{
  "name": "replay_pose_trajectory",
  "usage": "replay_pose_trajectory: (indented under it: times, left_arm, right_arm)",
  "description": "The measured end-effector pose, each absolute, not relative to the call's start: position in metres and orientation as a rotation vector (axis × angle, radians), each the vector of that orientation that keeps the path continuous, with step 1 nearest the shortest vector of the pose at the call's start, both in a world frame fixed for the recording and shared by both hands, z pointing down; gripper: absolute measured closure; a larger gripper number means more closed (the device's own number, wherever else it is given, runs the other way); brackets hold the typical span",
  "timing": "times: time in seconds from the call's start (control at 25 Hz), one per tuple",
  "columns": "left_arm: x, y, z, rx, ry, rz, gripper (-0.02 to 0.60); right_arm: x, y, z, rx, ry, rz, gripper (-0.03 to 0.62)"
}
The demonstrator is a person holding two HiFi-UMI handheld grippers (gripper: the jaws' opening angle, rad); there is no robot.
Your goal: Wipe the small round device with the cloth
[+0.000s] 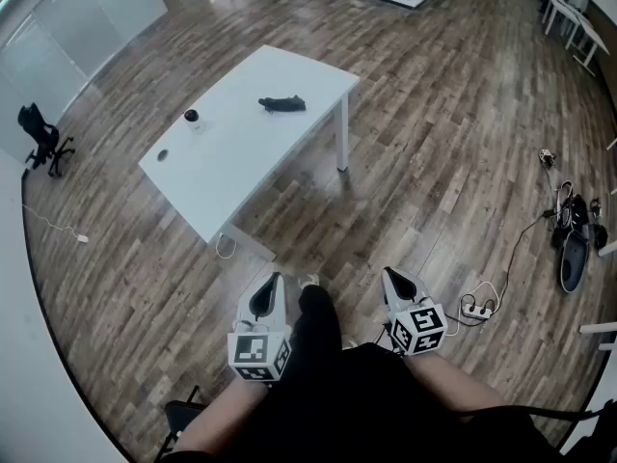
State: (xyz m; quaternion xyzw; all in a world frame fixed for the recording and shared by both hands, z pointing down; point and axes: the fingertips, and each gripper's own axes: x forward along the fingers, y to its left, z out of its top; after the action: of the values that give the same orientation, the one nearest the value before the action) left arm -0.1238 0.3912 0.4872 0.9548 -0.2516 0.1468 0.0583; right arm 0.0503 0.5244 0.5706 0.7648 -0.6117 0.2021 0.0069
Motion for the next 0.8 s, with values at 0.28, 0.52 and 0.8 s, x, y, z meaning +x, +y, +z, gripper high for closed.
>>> replay_pose_trajectory:
  times: [0.28, 0.52, 0.8]
  left_arm:
    - [-0.081, 0.356, 0.501, 2.839, -0.653, 0.41, 0.574]
    - [-0.04, 0.305, 0.503, 2.84, -0.562, 0.403, 0.574]
    - [-0.012, 0.226, 0.498, 2.843, -0.515, 0.434, 0.574]
  right_arm:
    - [0.078, 0.498, 0.566, 2.383, -1.858, 0.599, 0.592]
    - [0.109, 0.468, 0.569, 2.418, -1.742, 0.654, 0.592]
    - [0.123, 0.381, 0.561, 2.419, -1.772, 0.662, 0.592]
